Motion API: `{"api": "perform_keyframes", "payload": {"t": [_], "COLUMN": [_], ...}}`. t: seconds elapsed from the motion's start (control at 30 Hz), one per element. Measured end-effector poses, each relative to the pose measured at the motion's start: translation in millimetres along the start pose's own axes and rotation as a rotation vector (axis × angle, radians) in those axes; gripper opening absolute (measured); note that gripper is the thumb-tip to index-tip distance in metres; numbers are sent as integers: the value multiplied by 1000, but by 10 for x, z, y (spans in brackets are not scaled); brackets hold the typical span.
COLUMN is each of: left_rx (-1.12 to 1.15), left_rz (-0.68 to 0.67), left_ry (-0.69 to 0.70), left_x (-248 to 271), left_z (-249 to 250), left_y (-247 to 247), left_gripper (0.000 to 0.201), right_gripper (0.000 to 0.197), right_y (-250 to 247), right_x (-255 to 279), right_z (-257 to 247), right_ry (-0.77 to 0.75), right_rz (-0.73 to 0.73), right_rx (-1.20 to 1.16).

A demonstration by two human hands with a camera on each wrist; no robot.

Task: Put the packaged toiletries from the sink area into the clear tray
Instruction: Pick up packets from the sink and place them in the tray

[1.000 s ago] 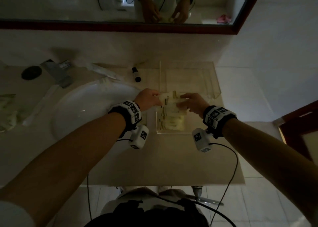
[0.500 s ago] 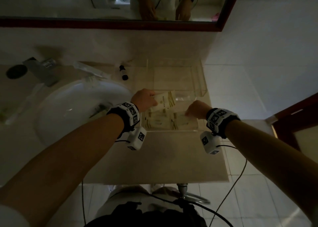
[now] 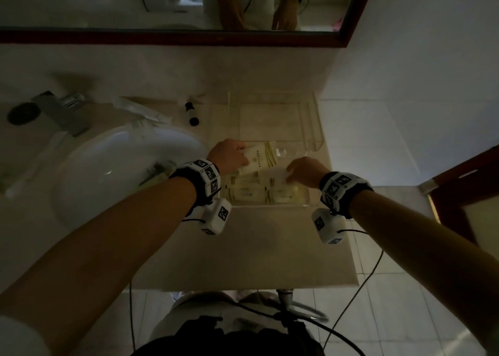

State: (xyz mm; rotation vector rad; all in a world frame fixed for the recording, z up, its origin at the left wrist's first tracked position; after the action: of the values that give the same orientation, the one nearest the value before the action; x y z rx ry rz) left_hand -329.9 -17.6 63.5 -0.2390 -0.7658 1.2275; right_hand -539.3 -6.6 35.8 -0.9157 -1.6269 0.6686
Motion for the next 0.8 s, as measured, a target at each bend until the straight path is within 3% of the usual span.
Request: {"api": "perform_keyframes", "payload": {"t": [0.13,0.27,0.37,0.43,0.7,0.8], "left_rx": [-30,-3,15,-27,-237,-318], "left_rz": [-70,-111,-117,-106,-110,-184], "left_ry": [23,29,9,11,55,87], "left_x": [-43,-95,-154,-199,-268,-273], "left_z": [62,118,138,135,80,52], "left_y": [99,239,328,364,388,447], "left_gripper": [34,44,52,47,39,38], "right_gripper": [50,33,18,15,13,26], "right_y": [-23,-47,-41,-39,-64,-63], "right_x": [-46,-18,-46,-84,-155,-115], "right_z": [-11,-53,6,83,246,201], "right_ry": [28,8,43,98,221,211], "right_rz": [31,44,82,114,191,196], "right_rx": [-425,-688,-676,-654,-549,-458]}}
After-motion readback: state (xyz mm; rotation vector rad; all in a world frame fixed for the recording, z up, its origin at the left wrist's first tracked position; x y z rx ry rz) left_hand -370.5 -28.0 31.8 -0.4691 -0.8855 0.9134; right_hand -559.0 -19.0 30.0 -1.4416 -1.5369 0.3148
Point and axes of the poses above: each hand's wrist, its own x-axis away from the middle knuckle, its own y-axis out of the palm, z = x × y, the point moved 4 cm from there along -x, towards the middle knuckle, and after that the axes turned 6 degrees about x, right-handed, at the moved point
